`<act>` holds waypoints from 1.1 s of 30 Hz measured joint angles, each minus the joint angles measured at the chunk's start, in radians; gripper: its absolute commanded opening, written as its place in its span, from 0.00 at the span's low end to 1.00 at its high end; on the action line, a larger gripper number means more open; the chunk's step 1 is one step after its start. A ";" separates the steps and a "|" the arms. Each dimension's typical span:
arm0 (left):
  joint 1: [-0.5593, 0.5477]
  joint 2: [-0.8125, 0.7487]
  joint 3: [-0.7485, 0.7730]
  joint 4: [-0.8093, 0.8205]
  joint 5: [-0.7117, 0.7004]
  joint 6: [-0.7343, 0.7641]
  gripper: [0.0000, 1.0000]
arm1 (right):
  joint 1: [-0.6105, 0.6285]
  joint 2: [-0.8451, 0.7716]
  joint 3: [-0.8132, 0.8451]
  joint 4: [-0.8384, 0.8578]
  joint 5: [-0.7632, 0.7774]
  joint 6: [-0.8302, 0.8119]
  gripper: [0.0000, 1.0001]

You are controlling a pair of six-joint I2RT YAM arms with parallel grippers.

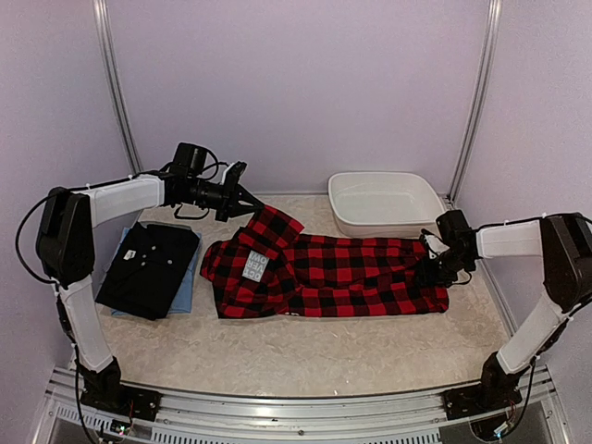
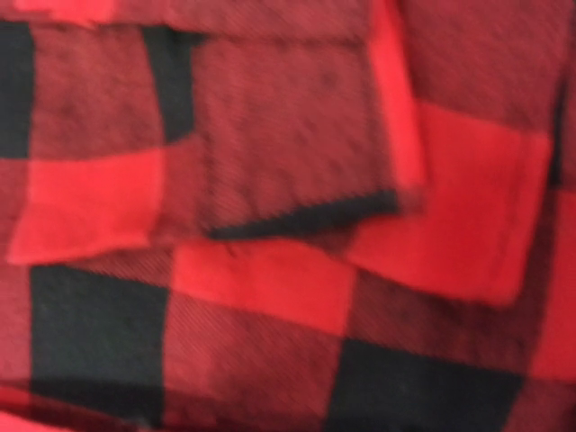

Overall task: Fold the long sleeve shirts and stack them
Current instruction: Smooth out the rectangle-folded shirt at the center of the board.

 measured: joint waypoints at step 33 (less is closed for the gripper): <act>0.000 0.000 -0.006 0.019 0.005 0.000 0.00 | -0.040 0.003 -0.015 0.010 -0.095 -0.022 0.00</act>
